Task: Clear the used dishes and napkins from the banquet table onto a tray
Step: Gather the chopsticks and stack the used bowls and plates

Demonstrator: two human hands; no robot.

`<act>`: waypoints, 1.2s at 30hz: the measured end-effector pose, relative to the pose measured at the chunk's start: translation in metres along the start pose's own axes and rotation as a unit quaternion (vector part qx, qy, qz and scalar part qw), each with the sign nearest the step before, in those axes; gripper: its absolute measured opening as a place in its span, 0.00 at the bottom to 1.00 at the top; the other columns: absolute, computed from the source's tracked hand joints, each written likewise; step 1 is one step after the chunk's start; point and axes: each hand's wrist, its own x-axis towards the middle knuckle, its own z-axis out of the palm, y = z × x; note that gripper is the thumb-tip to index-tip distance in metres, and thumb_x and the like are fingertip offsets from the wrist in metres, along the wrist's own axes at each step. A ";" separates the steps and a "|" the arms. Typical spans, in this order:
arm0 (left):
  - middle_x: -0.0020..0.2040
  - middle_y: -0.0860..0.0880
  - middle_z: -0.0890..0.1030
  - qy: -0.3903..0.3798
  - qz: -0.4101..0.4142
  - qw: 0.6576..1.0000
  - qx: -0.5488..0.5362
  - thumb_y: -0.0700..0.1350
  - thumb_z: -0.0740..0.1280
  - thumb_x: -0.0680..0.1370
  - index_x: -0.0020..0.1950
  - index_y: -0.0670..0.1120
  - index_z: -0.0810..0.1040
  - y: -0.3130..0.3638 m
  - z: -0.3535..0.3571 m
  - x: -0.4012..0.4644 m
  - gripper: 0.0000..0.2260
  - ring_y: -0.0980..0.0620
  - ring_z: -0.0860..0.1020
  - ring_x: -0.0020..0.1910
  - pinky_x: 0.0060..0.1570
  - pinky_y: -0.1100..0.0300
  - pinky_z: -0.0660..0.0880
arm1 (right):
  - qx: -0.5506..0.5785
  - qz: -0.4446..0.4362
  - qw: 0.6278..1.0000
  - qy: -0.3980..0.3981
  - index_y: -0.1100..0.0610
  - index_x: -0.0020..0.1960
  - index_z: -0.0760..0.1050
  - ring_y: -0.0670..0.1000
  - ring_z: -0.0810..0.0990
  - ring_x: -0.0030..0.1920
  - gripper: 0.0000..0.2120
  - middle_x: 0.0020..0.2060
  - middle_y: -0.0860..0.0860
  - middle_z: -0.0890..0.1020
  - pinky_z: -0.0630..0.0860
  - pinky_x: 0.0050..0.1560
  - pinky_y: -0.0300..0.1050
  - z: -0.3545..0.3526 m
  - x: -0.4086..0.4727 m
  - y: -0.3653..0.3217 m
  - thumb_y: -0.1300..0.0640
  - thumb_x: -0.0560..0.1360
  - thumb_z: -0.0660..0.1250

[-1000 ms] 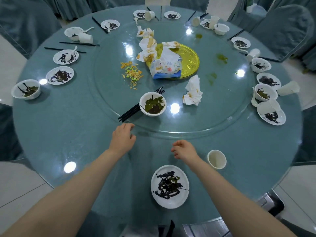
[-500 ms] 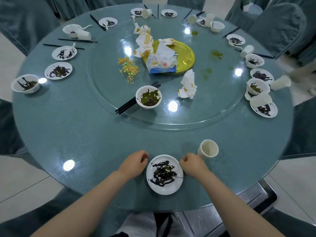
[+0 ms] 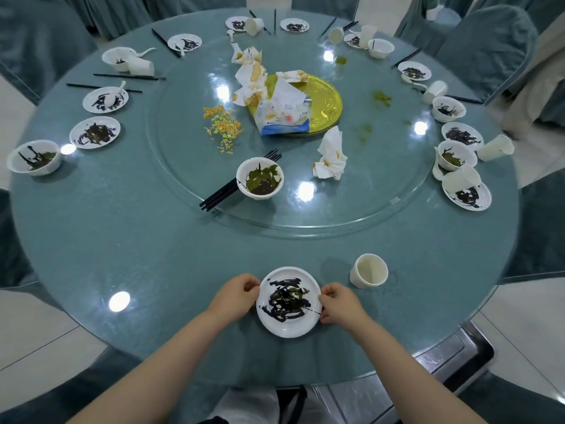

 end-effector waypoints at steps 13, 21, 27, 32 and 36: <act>0.53 0.51 0.79 0.063 0.019 0.992 -0.103 0.42 0.63 0.79 0.55 0.53 0.76 0.016 -0.038 0.028 0.09 0.53 0.78 0.49 0.51 0.58 0.76 | 0.401 0.022 0.916 0.018 0.67 0.50 0.73 0.54 0.80 0.39 0.05 0.42 0.59 0.81 0.82 0.36 0.42 0.006 0.036 -0.080 0.69 0.79 0.59; 0.53 0.53 0.79 0.043 0.008 0.993 -0.107 0.42 0.63 0.80 0.54 0.54 0.76 0.012 -0.044 0.032 0.08 0.52 0.78 0.50 0.56 0.56 0.74 | 0.509 0.045 0.857 0.070 0.66 0.47 0.74 0.53 0.78 0.39 0.02 0.39 0.58 0.76 0.82 0.38 0.41 0.013 0.056 -0.117 0.68 0.78 0.63; 0.51 0.53 0.79 0.048 0.005 0.994 -0.097 0.40 0.62 0.80 0.56 0.49 0.76 0.015 -0.045 0.037 0.08 0.53 0.77 0.49 0.54 0.60 0.72 | 0.517 0.002 0.856 0.007 0.62 0.54 0.73 0.57 0.79 0.55 0.07 0.53 0.59 0.80 0.78 0.55 0.51 0.009 0.047 -0.117 0.67 0.77 0.65; 0.50 0.54 0.79 0.041 0.010 0.995 -0.088 0.40 0.62 0.79 0.50 0.54 0.76 0.023 -0.037 0.039 0.08 0.53 0.77 0.50 0.53 0.60 0.73 | 0.489 0.002 0.872 0.019 0.61 0.62 0.69 0.58 0.80 0.54 0.15 0.53 0.60 0.82 0.81 0.48 0.50 -0.001 0.045 -0.104 0.67 0.76 0.65; 0.50 0.54 0.79 0.038 0.021 0.996 -0.074 0.41 0.62 0.79 0.50 0.54 0.76 0.034 -0.029 0.037 0.08 0.56 0.77 0.47 0.47 0.64 0.72 | 0.395 -0.024 0.917 0.041 0.59 0.55 0.74 0.54 0.79 0.43 0.08 0.49 0.58 0.83 0.80 0.41 0.46 -0.011 0.038 -0.096 0.67 0.77 0.63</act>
